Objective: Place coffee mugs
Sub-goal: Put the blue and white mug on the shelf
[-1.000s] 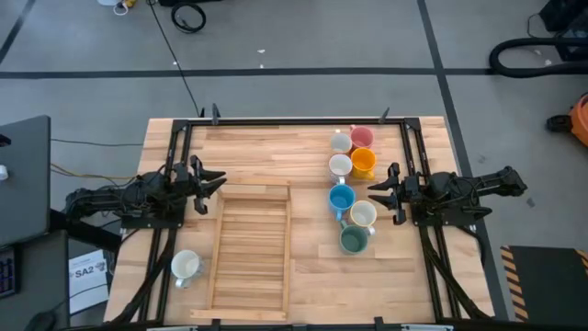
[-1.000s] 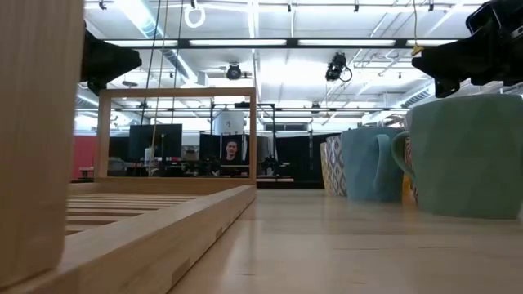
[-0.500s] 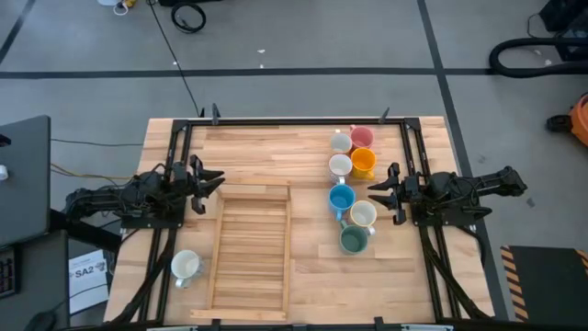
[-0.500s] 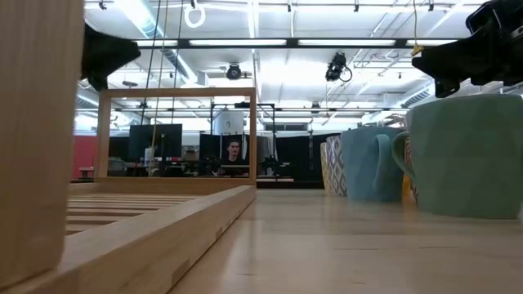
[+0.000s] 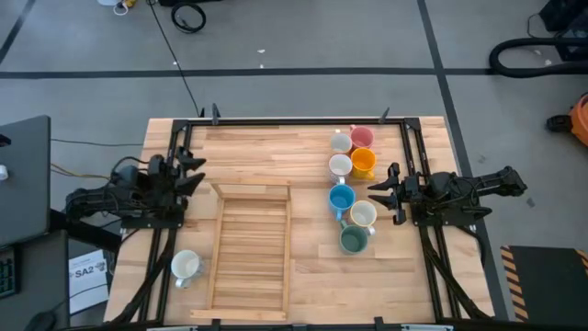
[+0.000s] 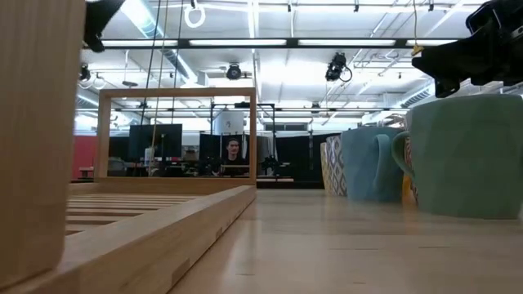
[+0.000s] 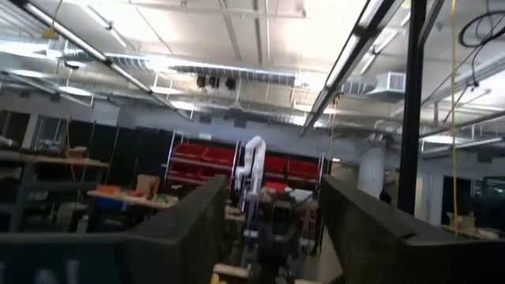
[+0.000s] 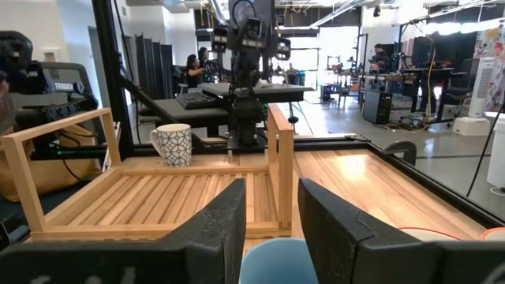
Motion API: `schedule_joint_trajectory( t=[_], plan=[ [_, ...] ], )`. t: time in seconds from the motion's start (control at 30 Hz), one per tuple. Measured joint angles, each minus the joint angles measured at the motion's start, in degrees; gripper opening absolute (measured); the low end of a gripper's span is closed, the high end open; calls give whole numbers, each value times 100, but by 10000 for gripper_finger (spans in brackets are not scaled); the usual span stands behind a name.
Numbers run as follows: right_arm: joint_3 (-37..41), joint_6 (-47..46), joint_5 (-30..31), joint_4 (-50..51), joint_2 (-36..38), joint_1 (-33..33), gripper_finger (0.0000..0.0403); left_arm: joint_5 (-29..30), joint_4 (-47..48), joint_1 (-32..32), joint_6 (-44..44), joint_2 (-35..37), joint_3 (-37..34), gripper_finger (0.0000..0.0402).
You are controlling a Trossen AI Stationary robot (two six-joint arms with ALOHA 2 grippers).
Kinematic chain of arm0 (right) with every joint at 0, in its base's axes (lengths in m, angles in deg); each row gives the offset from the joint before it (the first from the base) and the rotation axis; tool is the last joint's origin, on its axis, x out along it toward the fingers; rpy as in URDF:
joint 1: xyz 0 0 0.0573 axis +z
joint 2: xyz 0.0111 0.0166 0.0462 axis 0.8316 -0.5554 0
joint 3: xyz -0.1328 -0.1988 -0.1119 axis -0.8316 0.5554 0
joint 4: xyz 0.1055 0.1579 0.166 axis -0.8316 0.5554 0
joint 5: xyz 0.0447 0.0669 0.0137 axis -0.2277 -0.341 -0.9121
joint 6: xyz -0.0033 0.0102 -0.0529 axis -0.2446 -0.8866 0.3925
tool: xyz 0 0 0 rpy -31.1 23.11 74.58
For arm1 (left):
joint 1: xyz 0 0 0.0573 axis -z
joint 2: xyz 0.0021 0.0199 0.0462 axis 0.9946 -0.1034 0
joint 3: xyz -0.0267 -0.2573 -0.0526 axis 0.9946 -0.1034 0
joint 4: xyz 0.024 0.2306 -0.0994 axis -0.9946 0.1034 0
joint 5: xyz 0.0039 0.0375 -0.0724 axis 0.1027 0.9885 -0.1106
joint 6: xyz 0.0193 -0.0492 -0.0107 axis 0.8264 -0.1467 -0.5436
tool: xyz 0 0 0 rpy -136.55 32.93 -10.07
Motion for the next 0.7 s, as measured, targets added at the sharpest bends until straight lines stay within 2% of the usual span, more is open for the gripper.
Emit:
schedule_joint_trajectory(
  t=[0.13, 0.37, 0.5, 0.7],
  plan=[
    [0, 0, -1, 0, -2, 0, 123, -15, 489, 0, -104, 0, 435, 255],
    [-1, 1, 0, 0, -2, 2, 123, -241, 2934, 2, -188, -183, 1742, 245],
    [0, 1, 0, 0, 1, 1, 123, -368, 4220, 2, -188, -654, 2554, 233],
    [0, 0, -1, 0, 0, 2, 123, -926, 5962, 2, -192, -1680, 3572, 227]
  ],
)
